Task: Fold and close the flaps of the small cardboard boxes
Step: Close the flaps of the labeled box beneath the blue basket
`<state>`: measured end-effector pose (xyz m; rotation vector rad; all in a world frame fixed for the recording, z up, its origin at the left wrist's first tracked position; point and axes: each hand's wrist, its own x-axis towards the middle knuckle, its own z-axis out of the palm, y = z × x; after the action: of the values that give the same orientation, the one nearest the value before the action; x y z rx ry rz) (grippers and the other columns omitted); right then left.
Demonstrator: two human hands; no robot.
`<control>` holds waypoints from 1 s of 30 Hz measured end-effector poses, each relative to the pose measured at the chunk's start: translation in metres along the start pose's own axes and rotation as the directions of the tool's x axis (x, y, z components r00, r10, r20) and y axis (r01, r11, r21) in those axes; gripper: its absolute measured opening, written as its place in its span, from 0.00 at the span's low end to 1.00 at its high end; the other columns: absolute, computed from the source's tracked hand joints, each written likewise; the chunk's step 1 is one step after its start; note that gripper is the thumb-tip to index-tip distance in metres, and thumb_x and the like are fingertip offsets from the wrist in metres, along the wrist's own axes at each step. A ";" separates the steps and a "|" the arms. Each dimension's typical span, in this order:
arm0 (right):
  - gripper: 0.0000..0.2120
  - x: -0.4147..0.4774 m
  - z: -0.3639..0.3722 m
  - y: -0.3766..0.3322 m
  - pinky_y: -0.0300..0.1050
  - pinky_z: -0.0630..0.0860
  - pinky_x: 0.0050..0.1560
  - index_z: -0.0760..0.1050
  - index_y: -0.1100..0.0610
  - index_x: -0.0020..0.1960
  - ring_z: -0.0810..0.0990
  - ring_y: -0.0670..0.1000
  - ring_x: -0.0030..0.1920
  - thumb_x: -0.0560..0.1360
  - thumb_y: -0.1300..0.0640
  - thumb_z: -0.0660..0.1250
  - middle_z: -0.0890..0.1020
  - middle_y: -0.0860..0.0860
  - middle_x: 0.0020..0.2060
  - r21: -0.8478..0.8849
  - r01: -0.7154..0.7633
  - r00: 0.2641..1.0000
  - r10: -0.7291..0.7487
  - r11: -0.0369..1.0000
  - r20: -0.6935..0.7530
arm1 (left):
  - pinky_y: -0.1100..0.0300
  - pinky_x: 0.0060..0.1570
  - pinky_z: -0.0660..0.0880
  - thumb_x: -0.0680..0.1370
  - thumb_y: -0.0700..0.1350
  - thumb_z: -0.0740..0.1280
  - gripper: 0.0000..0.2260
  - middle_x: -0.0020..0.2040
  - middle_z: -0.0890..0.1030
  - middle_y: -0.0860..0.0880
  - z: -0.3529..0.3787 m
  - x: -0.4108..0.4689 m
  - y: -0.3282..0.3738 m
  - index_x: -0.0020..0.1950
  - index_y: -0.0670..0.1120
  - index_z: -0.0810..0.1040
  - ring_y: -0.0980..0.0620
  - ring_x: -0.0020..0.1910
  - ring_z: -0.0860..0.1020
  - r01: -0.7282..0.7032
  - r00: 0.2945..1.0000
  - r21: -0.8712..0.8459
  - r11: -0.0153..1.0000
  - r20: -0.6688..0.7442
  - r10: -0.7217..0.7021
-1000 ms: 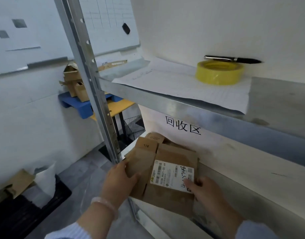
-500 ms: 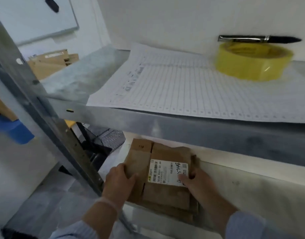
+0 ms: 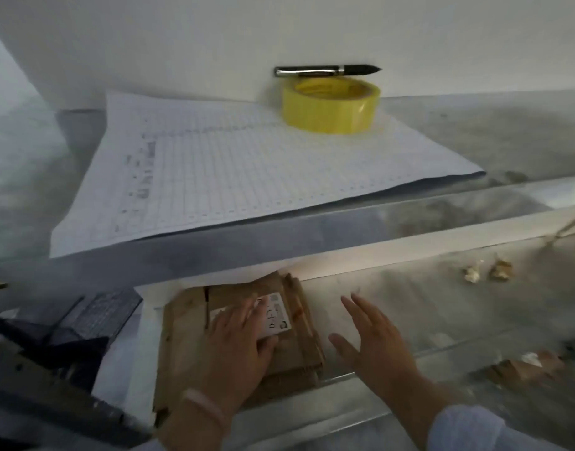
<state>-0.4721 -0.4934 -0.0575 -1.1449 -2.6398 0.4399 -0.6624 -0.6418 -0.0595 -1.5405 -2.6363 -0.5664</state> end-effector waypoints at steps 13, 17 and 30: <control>0.38 -0.114 -0.161 0.237 0.49 0.54 0.75 0.59 0.50 0.76 0.59 0.51 0.76 0.74 0.29 0.49 0.62 0.48 0.75 -0.188 -0.272 0.947 0.228 0.944 -0.227 | 0.48 0.66 0.64 0.72 0.60 0.59 0.26 0.67 0.73 0.51 0.054 0.053 0.322 0.68 0.52 0.72 0.48 0.66 0.71 -0.530 0.845 -0.043 0.847 -0.111 0.523; 0.41 -0.156 -0.215 0.324 0.43 0.44 0.75 0.57 0.49 0.77 0.55 0.50 0.77 0.70 0.29 0.51 0.58 0.47 0.76 -0.150 -0.390 0.893 0.334 0.908 -0.300 | 0.49 0.65 0.66 0.71 0.59 0.60 0.26 0.65 0.75 0.49 0.072 0.056 0.451 0.67 0.50 0.73 0.46 0.64 0.72 -0.640 0.766 -0.100 0.762 -0.159 0.623; 0.39 -0.212 -0.328 0.513 0.42 0.37 0.75 0.41 0.44 0.78 0.36 0.38 0.73 0.73 0.28 0.44 0.43 0.41 0.77 -0.094 -0.591 0.748 0.501 0.801 -0.435 | 0.44 0.61 0.71 0.74 0.59 0.61 0.26 0.66 0.73 0.48 0.139 0.092 0.707 0.70 0.51 0.69 0.46 0.65 0.72 -0.780 0.623 -0.229 0.583 -0.191 0.759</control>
<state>0.1198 -0.2572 0.0429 -1.8768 -2.0028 -0.0187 -0.0887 -0.2072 0.0369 -2.4443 -1.5579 -0.9007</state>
